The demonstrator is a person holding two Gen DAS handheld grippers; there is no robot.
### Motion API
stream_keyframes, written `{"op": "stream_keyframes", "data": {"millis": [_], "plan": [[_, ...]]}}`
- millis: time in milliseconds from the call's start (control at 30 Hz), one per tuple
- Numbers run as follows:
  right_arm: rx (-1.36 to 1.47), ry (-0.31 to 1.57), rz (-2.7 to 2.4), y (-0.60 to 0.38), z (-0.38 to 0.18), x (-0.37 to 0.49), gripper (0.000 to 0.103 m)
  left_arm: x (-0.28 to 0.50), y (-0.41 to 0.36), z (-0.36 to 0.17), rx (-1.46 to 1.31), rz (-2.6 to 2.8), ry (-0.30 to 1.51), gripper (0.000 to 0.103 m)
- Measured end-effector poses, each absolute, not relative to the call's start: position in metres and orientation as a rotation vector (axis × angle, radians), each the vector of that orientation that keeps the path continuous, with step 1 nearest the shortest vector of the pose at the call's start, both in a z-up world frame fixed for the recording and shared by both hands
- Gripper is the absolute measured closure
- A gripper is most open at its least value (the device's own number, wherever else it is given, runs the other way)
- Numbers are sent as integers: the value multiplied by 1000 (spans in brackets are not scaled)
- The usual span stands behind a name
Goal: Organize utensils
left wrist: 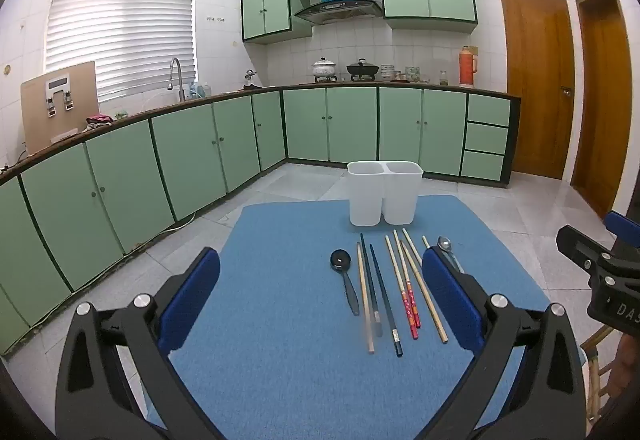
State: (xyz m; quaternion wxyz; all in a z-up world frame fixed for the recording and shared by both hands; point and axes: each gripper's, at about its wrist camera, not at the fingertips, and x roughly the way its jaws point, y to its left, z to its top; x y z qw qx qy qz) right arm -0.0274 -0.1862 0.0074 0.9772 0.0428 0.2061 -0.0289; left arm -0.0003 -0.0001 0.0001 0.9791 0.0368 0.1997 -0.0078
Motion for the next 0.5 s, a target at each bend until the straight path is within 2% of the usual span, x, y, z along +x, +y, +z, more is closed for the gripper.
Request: {"op": "stream_keyframes", "data": {"millis": [500], "plan": [[88, 417, -58, -186, 7, -27, 6, 1, 4, -1, 72, -20, 404, 5]]}}
